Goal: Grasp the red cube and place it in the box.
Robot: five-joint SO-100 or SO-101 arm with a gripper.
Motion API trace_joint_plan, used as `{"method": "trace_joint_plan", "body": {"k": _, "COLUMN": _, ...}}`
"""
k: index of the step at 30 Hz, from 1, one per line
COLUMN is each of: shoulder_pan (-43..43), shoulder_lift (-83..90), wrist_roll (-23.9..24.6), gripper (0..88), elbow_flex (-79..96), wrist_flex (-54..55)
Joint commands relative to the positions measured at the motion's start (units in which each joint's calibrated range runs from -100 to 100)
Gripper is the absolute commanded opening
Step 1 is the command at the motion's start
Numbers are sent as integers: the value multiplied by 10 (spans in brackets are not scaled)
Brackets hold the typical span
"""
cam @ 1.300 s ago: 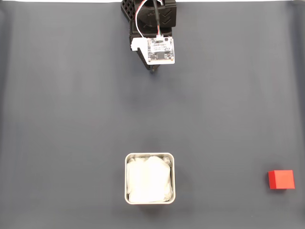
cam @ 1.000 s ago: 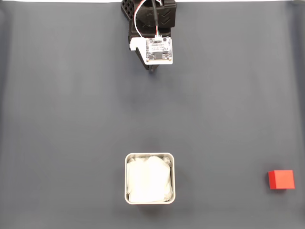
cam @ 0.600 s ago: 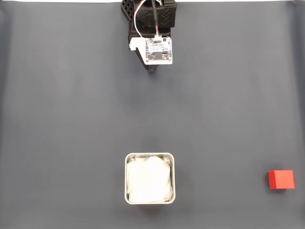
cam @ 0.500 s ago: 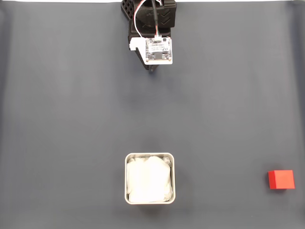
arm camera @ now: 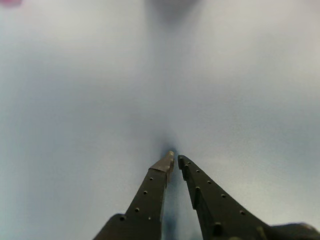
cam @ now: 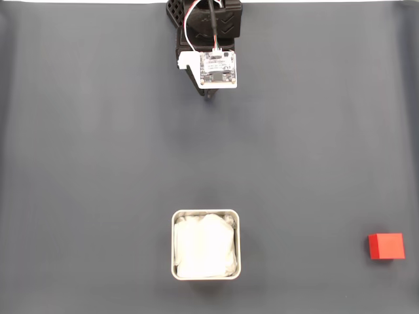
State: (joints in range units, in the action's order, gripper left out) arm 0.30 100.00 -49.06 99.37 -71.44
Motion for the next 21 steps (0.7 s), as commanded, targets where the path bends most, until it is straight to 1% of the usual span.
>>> {"method": "trace_joint_plan", "body": {"k": 1, "shoulder_pan": -11, "shoulder_lift": -7, "wrist_roll": 5, "gripper": 0, "elbow_flex": -14, "wrist_flex": 122}}
{"method": "trace_joint_plan", "body": {"k": 4, "shoulder_pan": -6, "shoulder_lift": -23, "wrist_roll": 9, "gripper": 0, "elbow_flex": -79, "wrist_flex": 201}}
{"method": "trace_joint_plan", "body": {"k": 5, "shoulder_pan": 8, "shoulder_lift": -130, "wrist_roll": 9, "gripper": 0, "elbow_flex": -296, "wrist_flex": 229}}
{"method": "trace_joint_plan", "body": {"k": 6, "shoulder_pan": 9, "shoulder_lift": -144, "wrist_roll": 8, "gripper": 0, "elbow_flex": -320, "wrist_flex": 223}}
{"method": "trace_joint_plan", "body": {"k": 9, "shoulder_pan": 11, "shoulder_lift": -223, "wrist_roll": 5, "gripper": 0, "elbow_flex": -454, "wrist_flex": 178}}
{"method": "trace_joint_plan", "body": {"k": 11, "shoulder_pan": 8, "shoulder_lift": -263, "wrist_roll": 3, "gripper": 0, "elbow_flex": -511, "wrist_flex": 146}}
{"method": "trace_joint_plan", "body": {"k": 21, "shoulder_pan": 8, "shoulder_lift": -407, "wrist_roll": -1, "gripper": 0, "elbow_flex": -679, "wrist_flex": -3}}
